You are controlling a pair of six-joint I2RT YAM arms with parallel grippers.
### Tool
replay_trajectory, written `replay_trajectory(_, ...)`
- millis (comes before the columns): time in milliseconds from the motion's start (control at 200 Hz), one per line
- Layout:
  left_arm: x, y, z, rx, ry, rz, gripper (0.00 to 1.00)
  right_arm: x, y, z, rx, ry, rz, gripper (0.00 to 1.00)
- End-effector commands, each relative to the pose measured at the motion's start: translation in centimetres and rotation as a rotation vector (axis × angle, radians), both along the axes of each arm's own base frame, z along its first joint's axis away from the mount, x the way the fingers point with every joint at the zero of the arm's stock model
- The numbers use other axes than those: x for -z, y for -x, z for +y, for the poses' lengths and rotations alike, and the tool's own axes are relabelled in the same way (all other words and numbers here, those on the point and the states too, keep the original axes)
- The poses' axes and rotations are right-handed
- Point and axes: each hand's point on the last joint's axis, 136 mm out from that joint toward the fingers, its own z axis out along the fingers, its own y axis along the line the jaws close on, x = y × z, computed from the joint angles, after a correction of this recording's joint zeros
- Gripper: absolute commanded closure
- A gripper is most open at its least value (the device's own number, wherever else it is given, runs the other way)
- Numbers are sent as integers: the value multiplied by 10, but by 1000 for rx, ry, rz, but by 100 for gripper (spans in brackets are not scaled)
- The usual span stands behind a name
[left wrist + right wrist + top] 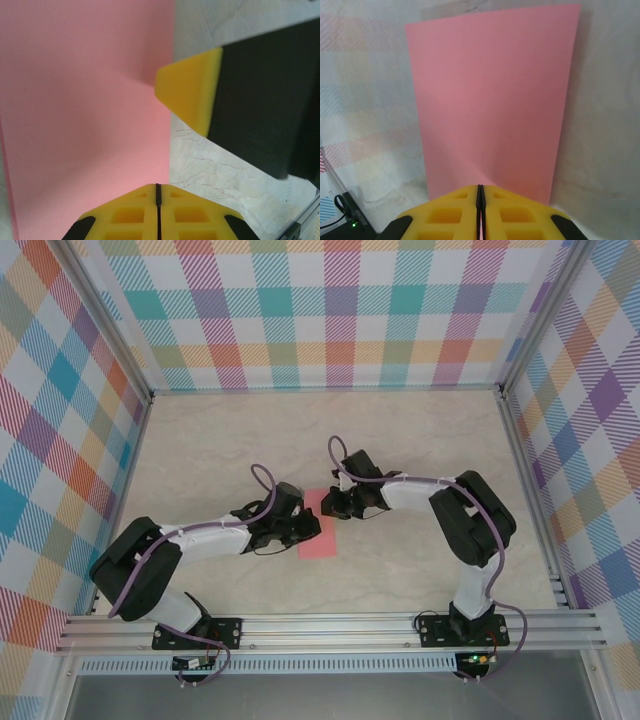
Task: Fold a paper plane with a square sheet of paper (pick it up from the middle)
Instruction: Move the square sheet of paper to the center of the table, then fold the square sheet of paper in half at the center of the table.
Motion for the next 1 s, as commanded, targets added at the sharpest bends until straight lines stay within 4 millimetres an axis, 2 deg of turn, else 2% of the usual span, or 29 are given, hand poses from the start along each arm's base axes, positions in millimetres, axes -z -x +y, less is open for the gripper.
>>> replay_trajectory(0, 5, 3, -5, 0, 4, 7, 93, 12, -2, -3, -33, 51, 22, 89)
replay_trajectory(220, 8, 12, -19, 47, 15, 19, 93, 28, -3, -33, 71, 215, 41, 89)
replay_trajectory(355, 9, 16, -30, 80, 22, 22, 93, 24, 3, -46, 123, 236, 29, 89)
replay_trajectory(425, 13, 17, -34, 91, 18, 26, 93, 16, 3, -46, 127, 208, 9, 89)
replay_trajectory(525, 20, 19, -34, 90, 4, 36, 93, 2, 5, -35, 82, 115, -25, 89)
replay_trajectory(620, 24, 19, -32, 84, -10, 41, 93, -3, 13, -23, 17, 25, -16, 89)
replay_trajectory(695, 26, 20, -29, 77, -23, 44, 93, 0, 21, -17, -27, -25, 7, 89)
replay_trajectory(805, 30, 21, -22, 66, -56, 53, 93, 11, 27, -18, -42, -19, 38, 90)
replay_trajectory(995, 43, 27, -13, 58, -121, 103, 94, 21, 17, -27, -12, 25, 37, 90)
